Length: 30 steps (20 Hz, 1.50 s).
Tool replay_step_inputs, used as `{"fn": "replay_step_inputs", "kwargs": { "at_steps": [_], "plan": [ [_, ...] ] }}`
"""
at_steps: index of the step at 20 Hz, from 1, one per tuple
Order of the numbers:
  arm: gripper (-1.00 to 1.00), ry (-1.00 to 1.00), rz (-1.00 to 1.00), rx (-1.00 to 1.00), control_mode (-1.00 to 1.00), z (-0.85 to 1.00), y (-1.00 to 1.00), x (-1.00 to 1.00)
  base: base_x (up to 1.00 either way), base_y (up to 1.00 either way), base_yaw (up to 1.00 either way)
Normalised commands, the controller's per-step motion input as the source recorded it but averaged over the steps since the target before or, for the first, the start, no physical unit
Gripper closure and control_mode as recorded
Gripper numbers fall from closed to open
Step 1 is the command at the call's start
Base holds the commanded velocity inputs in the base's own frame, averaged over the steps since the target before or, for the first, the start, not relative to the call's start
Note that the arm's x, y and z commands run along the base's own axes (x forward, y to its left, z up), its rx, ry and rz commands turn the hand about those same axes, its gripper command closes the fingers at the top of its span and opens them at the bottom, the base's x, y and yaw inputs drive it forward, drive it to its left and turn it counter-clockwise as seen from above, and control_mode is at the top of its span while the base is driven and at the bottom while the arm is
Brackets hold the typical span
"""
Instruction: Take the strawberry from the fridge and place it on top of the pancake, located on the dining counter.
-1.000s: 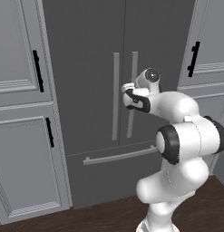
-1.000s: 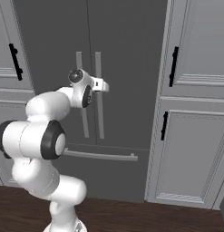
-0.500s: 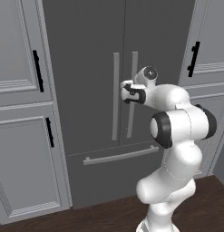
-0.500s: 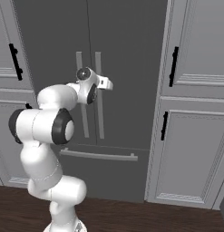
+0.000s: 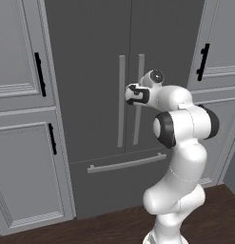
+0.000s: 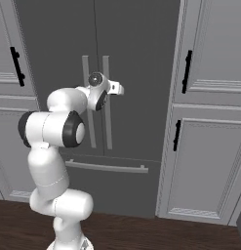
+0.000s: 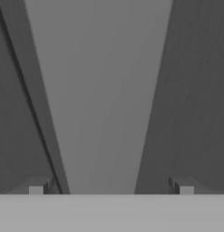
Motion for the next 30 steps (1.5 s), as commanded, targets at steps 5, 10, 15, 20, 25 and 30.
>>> {"fn": "replay_step_inputs", "kwargs": {
  "at_steps": [5,10,15,20,25,30],
  "plan": [
    [1.0,0.0,0.02,0.0,-1.0,-0.1,0.0,0.41,0.0,0.0,0.0],
    [1.0,0.05,0.0,0.0,-1.0,-0.02,-0.1,0.08,0.0,0.0,0.0],
    [1.0,0.03,0.0,0.0,-1.0,-0.02,-0.4,-0.61,0.0,0.0,0.0],
    [1.0,0.0,0.0,0.01,-1.0,-0.06,-0.9,-0.99,0.0,0.0,0.0],
    [1.0,0.04,0.0,0.05,-1.0,-0.07,-1.0,-0.97,0.0,0.0,0.0],
    [1.0,0.09,0.0,0.03,-1.0,-0.1,-0.94,-0.68,0.0,0.0,0.0]
  ]
}}
